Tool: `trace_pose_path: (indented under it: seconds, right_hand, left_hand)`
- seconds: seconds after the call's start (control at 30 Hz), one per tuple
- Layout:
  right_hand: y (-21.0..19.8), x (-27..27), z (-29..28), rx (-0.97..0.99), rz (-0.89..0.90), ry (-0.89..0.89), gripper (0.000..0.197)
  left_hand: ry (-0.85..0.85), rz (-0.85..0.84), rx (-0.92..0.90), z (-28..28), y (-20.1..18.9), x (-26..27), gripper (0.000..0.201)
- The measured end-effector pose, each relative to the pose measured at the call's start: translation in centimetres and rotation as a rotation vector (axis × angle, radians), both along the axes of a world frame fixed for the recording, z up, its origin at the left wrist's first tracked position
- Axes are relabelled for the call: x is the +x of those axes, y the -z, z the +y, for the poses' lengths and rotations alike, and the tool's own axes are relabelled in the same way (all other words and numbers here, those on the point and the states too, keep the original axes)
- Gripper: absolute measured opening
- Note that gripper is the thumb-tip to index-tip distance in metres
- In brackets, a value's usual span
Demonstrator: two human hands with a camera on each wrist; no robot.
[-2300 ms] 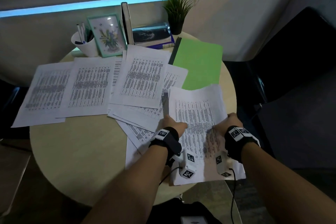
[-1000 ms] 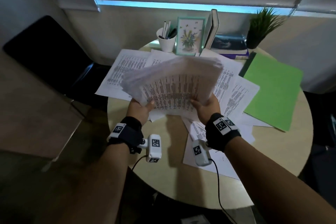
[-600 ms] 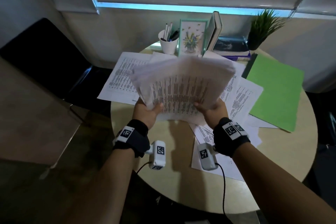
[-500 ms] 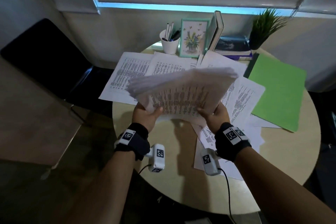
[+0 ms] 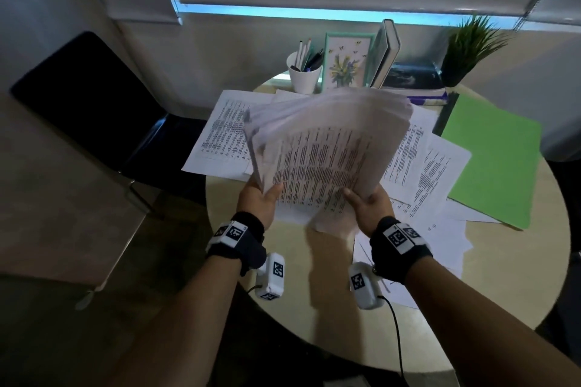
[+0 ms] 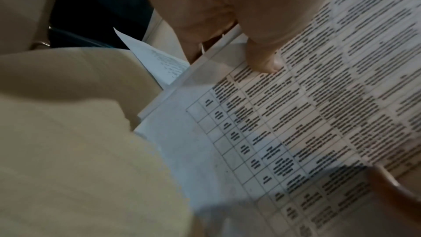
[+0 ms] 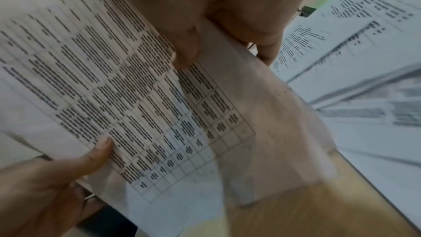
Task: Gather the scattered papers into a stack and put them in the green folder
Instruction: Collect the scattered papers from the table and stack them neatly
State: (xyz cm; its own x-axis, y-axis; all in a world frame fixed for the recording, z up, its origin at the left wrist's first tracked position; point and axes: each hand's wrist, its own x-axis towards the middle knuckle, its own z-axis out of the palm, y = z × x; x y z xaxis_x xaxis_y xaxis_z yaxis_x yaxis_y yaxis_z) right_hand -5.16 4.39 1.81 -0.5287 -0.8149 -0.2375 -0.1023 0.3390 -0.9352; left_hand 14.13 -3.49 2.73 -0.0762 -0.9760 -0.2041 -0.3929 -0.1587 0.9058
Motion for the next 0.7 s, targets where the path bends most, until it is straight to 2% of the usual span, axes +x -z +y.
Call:
trace_pose_path:
  seconds: [0.13, 0.23, 0.37, 0.47, 0.57, 0.7]
  right_hand:
    - [-1.4, -0.6, -1.2, 0.056, 0.002, -0.076, 0.026]
    - [-2.4, -0.7, -2.3, 0.113, 0.021, -0.183, 0.029]
    - [-1.3, 1.1, -2.9, 0.397, 0.134, -0.335, 0.034]
    - [1.4, 2.8, -2.0, 0.571, 0.257, -0.422, 0.043]
    - [3.1, 4.1, -0.4, 0.669, 0.282, -0.488, 0.043]
    - [4.7, 5.3, 1.4, 0.755, 0.307, -0.513, 0.045]
  left_hand:
    - [0.022, -0.015, -0.049, -1.2, -0.5, 0.2, 0.033]
    - [0.069, -0.109, -0.052, -2.6, -0.7, 1.6, 0.036]
    - [0.201, -0.342, 0.158, -2.7, 1.7, 4.1, 0.044]
    - [0.251, -0.536, 0.363, -0.8, 3.7, 5.2, 0.064]
    - [0.287, -0.688, 0.432, 0.9, 4.9, 6.0, 0.073]
    - [0.327, -0.771, 0.485, 2.5, 5.9, 6.7, 0.076]
